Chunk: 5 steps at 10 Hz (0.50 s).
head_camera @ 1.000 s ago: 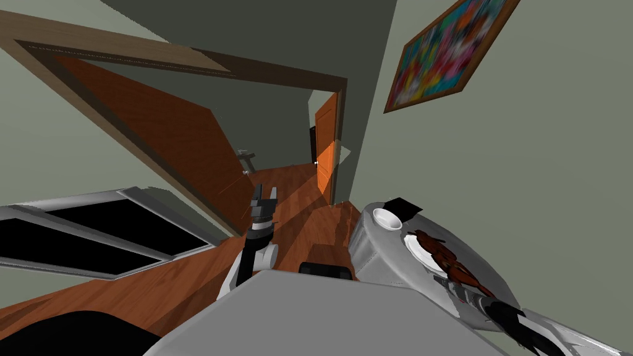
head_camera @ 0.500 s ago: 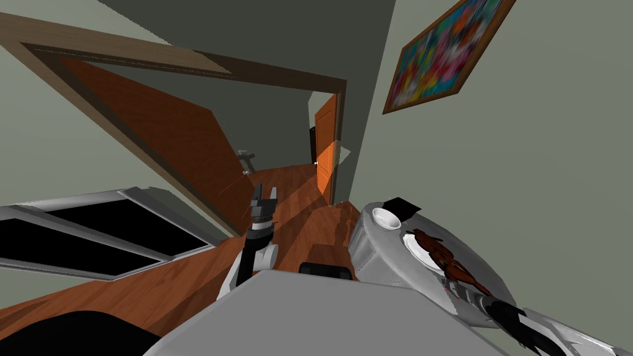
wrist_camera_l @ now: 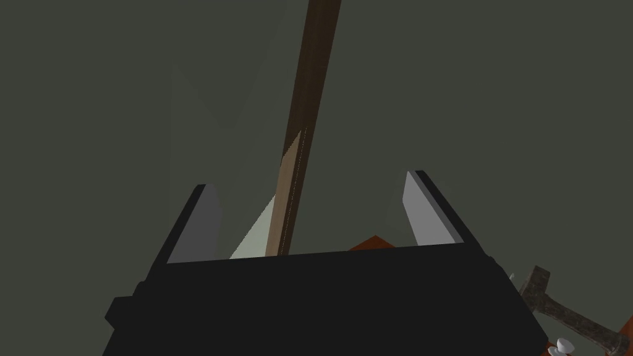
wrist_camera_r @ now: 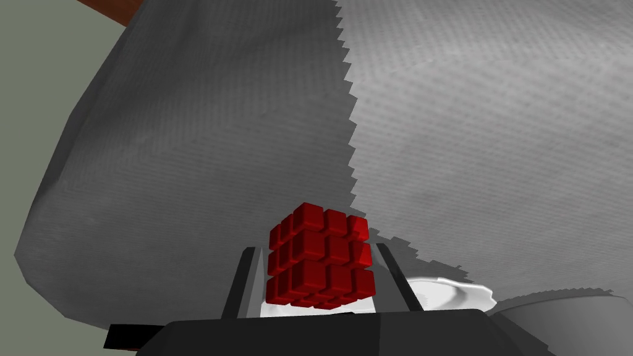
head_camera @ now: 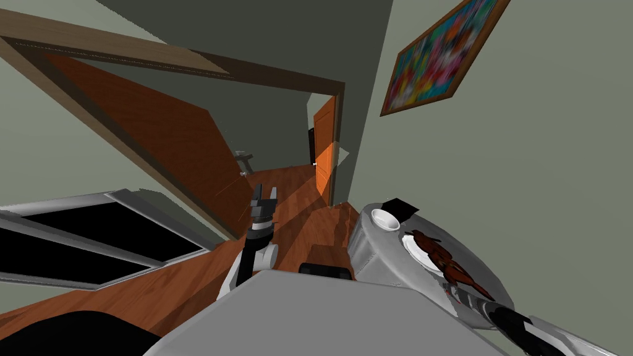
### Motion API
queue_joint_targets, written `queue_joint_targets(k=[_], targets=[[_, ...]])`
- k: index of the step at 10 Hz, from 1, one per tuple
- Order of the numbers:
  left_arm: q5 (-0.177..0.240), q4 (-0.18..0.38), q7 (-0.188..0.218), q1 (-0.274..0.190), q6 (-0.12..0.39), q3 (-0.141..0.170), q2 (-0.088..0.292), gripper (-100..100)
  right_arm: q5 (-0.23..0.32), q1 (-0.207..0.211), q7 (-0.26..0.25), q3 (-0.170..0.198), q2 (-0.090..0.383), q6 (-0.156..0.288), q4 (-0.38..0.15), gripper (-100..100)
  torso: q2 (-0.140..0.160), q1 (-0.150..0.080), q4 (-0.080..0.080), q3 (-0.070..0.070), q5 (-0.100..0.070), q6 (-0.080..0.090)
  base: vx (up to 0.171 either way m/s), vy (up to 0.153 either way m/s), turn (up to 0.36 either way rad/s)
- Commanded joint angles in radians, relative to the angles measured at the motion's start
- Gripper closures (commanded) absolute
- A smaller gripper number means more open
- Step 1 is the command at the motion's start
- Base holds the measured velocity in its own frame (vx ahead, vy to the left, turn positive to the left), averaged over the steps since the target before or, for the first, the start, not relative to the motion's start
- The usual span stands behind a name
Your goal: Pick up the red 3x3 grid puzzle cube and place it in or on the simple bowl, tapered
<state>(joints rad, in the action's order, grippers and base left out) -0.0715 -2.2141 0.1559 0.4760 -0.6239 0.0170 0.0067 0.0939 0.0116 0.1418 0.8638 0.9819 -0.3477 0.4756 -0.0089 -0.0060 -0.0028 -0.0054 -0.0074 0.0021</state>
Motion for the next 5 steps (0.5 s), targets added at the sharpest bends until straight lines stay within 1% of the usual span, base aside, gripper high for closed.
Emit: queue_joint_targets(k=[1,2,3,4,5], targets=[[0.0,0.0,0.0,0.0,0.0,0.0,0.0,0,0.028,0.05,-0.017,-0.05,0.017,0.008,0.05,100,0.0,0.0,0.0,0.0,0.0,0.0,0.139,-0.014,-0.136],[0.0,0.0,0.0,0.0,0.0,0.0,0.0,0,0.028,0.07,-0.017,-0.062,0.017,0.008,0.068,100,-0.001,-0.001,-0.001,-0.001,0.0,0.001,0.082,-0.006,-0.051],[0.0,0.0,0.0,0.0,0.0,0.0,0.0,0,0.028,0.07,-0.017,-0.062,0.017,0.008,0.068,100,0.001,-0.002,-0.001,0.0,-0.002,0.0,0.024,-0.001,-0.001],[0.0,0.0,0.0,0.0,0.0,0.0,0.0,0,0.043,0.109,-0.028,-0.103,0.032,0.025,0.095,100,0.003,-0.003,0.0,0.001,-0.003,-0.001,0.041,0.005,-0.056],[0.0,0.0,0.0,0.0,0.0,0.0,0.0,0,0.043,0.118,-0.028,-0.103,0.032,0.025,0.12,100,0.004,-0.003,0.0,0.001,-0.002,0.001,0.047,-0.004,-0.054]])
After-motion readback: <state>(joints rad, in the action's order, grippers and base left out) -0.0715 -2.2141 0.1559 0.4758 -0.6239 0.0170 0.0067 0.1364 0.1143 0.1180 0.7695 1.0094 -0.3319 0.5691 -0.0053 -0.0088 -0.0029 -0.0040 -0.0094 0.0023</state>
